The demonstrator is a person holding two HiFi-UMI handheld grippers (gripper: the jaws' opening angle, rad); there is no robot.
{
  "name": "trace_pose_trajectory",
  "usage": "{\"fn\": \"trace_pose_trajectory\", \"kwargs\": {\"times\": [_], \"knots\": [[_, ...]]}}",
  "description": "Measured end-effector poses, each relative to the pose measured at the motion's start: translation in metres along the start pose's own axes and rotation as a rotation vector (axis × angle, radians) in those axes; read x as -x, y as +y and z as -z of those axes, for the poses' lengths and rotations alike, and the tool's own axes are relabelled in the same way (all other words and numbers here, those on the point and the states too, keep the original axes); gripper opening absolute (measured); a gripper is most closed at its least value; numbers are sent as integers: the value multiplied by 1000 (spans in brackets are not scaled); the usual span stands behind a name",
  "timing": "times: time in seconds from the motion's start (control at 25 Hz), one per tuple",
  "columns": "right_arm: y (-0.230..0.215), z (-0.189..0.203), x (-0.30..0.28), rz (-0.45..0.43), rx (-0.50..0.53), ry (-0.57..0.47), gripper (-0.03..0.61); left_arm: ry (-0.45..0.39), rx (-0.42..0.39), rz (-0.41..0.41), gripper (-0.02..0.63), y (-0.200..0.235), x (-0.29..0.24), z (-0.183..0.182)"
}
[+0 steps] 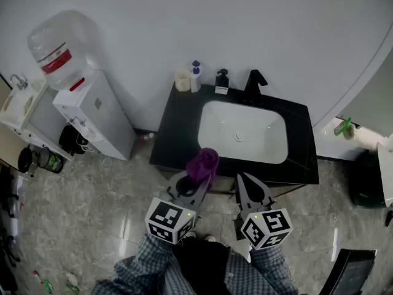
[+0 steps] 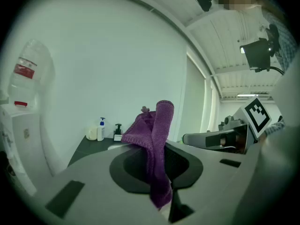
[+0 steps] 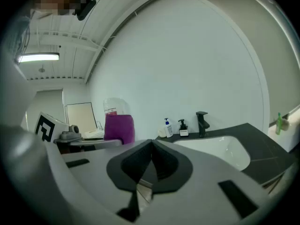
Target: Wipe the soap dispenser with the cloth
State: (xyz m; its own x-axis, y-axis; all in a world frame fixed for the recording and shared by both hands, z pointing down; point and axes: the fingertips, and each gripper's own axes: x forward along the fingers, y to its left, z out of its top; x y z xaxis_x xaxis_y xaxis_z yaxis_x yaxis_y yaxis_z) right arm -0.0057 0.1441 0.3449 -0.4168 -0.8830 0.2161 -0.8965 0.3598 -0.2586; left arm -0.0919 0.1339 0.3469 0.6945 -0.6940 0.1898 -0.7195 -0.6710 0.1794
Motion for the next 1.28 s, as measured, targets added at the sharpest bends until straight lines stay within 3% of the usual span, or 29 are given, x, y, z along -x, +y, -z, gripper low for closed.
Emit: {"fn": "trace_pose_trajectory", "kwargs": {"times": [0.84,1.28], "knots": [[-1,-3,9,-10,-8,-20,18,-12,-12,-9,58,-8,4,-3],[-5,-8,32,-40,-4,-35,18,-37,-28,-61,57,-26,16,-11]]}}
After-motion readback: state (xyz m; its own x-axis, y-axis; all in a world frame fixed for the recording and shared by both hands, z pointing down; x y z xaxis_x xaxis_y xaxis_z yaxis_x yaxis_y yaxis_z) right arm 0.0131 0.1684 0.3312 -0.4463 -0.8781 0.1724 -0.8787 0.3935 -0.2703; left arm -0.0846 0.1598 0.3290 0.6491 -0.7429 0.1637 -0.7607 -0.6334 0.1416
